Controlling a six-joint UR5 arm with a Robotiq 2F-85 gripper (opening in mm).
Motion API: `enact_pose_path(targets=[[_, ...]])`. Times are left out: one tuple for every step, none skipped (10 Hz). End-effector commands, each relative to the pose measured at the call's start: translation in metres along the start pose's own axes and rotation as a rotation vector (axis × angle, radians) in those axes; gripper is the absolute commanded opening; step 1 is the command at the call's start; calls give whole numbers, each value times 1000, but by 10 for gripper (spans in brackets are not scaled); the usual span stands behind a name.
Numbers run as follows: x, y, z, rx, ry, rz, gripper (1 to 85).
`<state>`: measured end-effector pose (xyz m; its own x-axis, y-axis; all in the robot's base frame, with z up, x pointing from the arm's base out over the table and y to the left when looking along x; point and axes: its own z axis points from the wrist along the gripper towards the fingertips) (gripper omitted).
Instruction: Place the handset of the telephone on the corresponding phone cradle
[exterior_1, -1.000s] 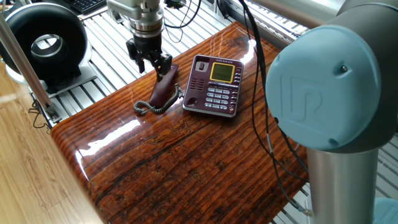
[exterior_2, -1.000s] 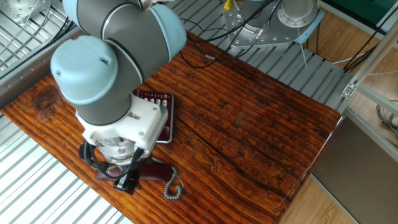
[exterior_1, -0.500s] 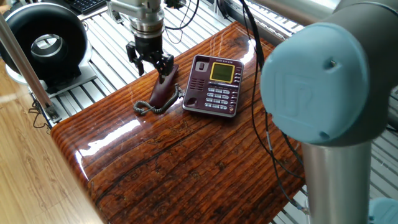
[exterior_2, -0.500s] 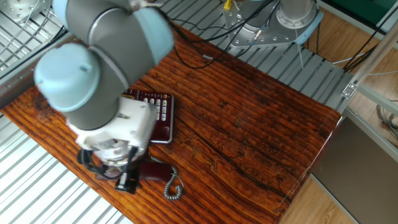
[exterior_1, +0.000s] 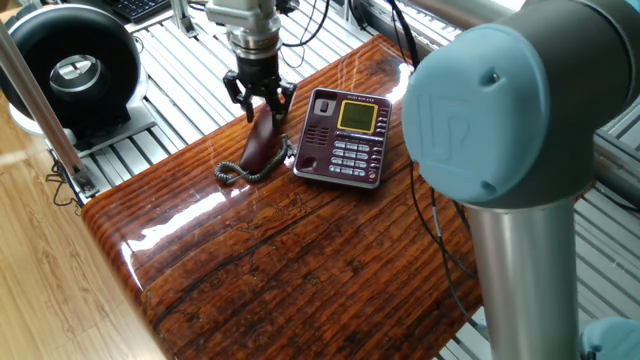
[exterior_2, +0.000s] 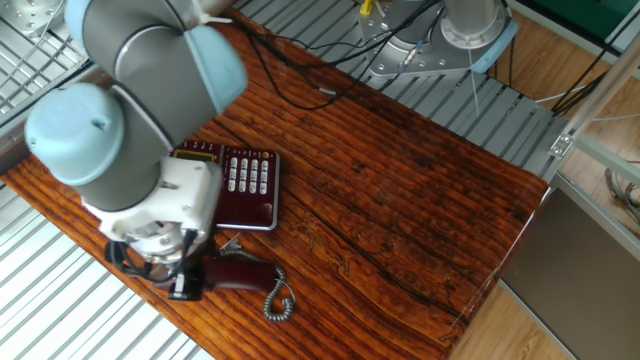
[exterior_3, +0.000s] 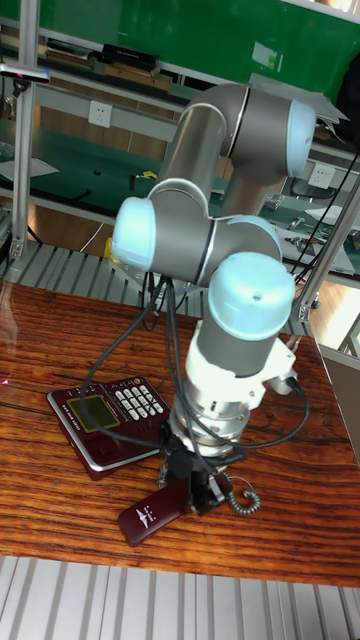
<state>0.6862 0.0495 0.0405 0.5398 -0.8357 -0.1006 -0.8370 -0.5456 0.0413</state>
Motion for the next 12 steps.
enact_pose_path(targets=[[19, 2, 0, 4, 10, -49, 507], [22, 0, -1, 10, 4, -68, 550], [26, 0, -4, 12, 10, -85, 610], [33, -5, -6, 32, 29, -95, 637], [36, -14, -5, 65, 33, -88, 663], [39, -16, -2, 70, 34, -94, 677], [38, -18, 3, 76, 26, -98, 683], [37, -20, 8, 81, 19, -106, 690], [32, -22, 12, 90, 5, -118, 723], [29, -20, 14, 86, 3, -122, 763], [30, -13, 14, 65, 11, -128, 780], [31, -7, 14, 54, 12, -128, 780]])
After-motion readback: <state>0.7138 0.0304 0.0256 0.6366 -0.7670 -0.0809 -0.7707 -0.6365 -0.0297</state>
